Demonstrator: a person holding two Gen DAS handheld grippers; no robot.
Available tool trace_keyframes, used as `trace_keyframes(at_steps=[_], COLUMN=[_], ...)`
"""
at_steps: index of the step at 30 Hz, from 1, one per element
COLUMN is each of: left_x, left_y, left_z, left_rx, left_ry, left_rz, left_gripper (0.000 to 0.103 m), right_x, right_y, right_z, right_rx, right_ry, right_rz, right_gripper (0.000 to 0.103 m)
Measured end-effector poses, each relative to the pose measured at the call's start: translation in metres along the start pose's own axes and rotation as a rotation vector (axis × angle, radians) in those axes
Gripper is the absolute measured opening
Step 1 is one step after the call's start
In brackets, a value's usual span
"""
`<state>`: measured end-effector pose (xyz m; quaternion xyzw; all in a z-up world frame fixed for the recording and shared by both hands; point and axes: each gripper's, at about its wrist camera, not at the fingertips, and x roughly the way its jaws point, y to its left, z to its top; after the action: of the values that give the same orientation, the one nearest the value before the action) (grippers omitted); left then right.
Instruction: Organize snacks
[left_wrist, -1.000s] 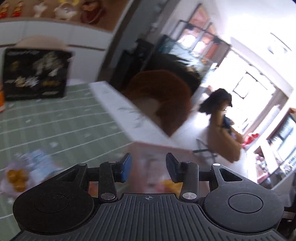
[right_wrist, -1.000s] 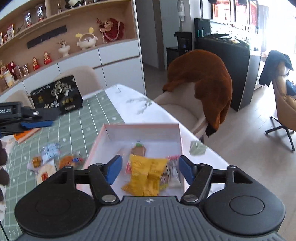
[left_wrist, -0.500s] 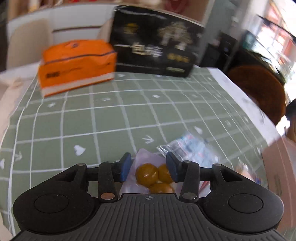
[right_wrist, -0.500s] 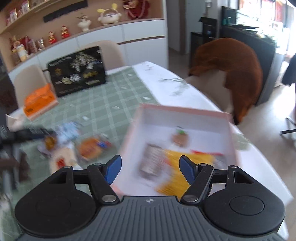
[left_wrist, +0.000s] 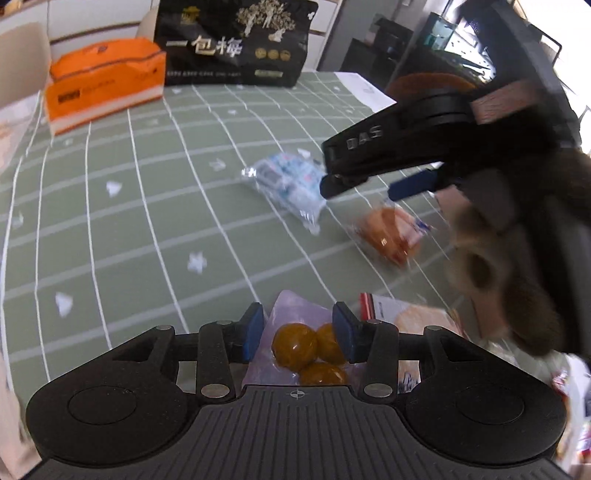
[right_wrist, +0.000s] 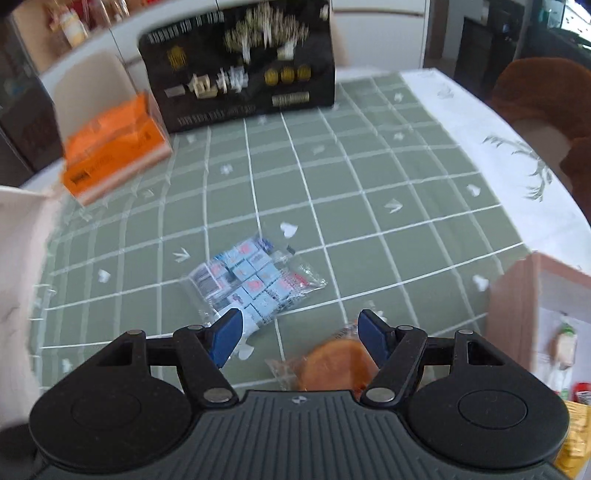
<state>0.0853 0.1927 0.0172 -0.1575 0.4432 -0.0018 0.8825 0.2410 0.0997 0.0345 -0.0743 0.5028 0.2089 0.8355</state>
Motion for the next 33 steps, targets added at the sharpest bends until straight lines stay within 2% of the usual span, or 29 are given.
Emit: trace_keyframes(at_steps=[3,5,7,8,9,12,17,21,25,27,31,33], left_x=[-0.007,-0.01,-0.013,-0.015,-0.016,-0.019,-0.016,-0.01,0.002,0.016,0.061,0.079], left_y=[0.005,0.007,0.008,0.009,0.01,0.011,0.015,0.004,-0.014,-0.016,-0.012,-0.011], left_z=[-0.01,-0.017,-0.023,-0.026,-0.029,-0.033,-0.017,0.002,0.047,0.075,0.115,0.12], left_rx=[-0.028,-0.048,-0.067,-0.08,-0.093,-0.12,-0.169,-0.134,-0.014,0.007,0.02,0.033], left_ry=[0.01,0.009,0.003,0.0,-0.004,-0.011,-0.04,-0.053,-0.188,-0.219,-0.153,-0.093], left_rz=[-0.038,-0.063,-0.074,-0.082,-0.089,-0.097,-0.071,-0.086,-0.008,0.029,0.085,0.086], left_gripper=[0.043,0.042,0.042,0.042,0.042,0.042,0.043,0.043,0.043,0.043,0.043,0.043], right_x=[0.01,0.008,0.004,0.0,-0.005,-0.024,-0.046,-0.06,-0.075,-0.082,-0.105,-0.12], right_y=[0.003,-0.012,-0.033,-0.038,-0.039,-0.028,-0.025,-0.031,-0.036,-0.036,-0.046,-0.055], right_z=[-0.001,-0.003,-0.007,-0.012,-0.017,-0.04,-0.082,-0.109,-0.138,-0.147,-0.162,-0.169], right_rx=[-0.031,-0.001,0.082,0.098,0.08,-0.026,-0.057,-0.027,-0.026,-0.034,-0.051,-0.055], right_ry=[0.004,0.017,0.049,0.06,0.065,0.078,0.093,0.088,0.069,0.062,0.01,-0.031], right_rz=[-0.058,-0.051,-0.016,0.0,0.018,0.064,0.109,0.144,0.155,0.147,0.112,0.079], right_gripper=[0.07,0.07,0.059,0.048,0.042,0.034,0.034,0.034,0.034,0.034,0.038,0.051])
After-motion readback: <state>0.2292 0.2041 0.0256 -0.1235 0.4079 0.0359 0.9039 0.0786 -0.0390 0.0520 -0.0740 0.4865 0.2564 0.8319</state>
